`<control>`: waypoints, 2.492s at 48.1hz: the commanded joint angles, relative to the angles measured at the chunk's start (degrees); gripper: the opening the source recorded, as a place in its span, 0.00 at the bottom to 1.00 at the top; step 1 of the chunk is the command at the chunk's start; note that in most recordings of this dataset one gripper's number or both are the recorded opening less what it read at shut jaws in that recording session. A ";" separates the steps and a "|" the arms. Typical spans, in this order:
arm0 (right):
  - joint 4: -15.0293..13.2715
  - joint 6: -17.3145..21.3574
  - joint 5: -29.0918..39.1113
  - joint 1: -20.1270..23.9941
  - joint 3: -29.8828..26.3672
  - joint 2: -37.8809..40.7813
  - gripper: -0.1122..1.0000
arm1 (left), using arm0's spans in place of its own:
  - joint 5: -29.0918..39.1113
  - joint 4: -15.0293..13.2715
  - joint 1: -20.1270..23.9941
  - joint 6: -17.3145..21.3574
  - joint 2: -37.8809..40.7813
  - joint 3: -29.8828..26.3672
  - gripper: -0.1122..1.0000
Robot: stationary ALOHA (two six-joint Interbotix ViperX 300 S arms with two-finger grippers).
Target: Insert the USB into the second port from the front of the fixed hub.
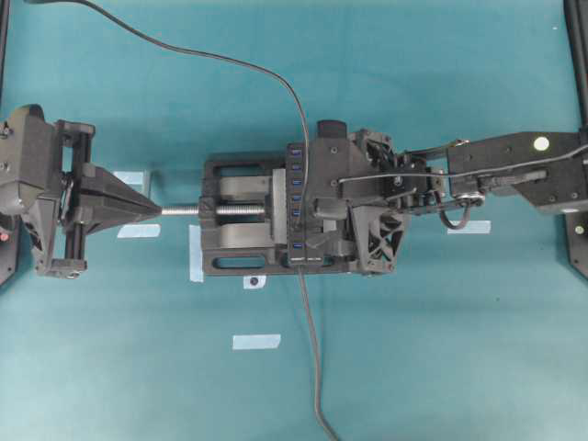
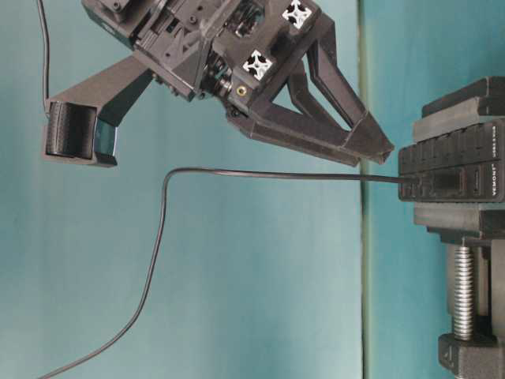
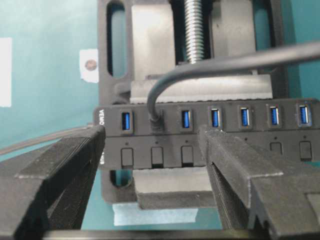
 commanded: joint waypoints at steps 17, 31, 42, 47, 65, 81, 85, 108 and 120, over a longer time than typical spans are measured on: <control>-0.09 0.35 -0.44 0.26 -0.35 -2.02 0.82 | -0.53 0.18 0.09 -0.53 -0.09 -0.35 0.10; -0.09 0.35 -0.88 0.26 -0.09 -2.46 0.82 | -0.53 0.18 0.00 -0.53 -0.09 -0.18 0.10; 0.00 0.44 -2.72 0.26 0.53 -2.46 0.82 | -0.62 0.09 0.09 -0.53 -0.09 -0.26 0.10; 0.00 0.44 -2.90 0.26 0.62 -2.46 0.82 | -0.62 0.09 0.00 -0.53 -0.09 -0.26 0.10; 0.00 0.44 -2.90 0.26 0.62 -2.55 0.82 | -0.70 0.09 0.00 -0.53 -0.09 -0.18 0.10; 0.00 0.44 -2.90 0.26 0.62 -2.46 0.82 | -0.70 0.09 0.09 -0.53 -0.09 -0.18 0.10; 0.00 0.44 -2.90 0.26 0.62 -2.46 0.82 | -0.70 0.09 0.09 -0.53 -0.09 -0.18 0.10; 0.00 0.44 -2.90 0.26 0.62 -2.46 0.82 | -0.97 0.18 0.00 -0.53 -0.09 -0.18 0.10; -0.09 0.44 -2.90 0.26 0.62 -2.46 0.82 | -1.58 0.09 0.09 -0.62 -0.09 -0.09 0.10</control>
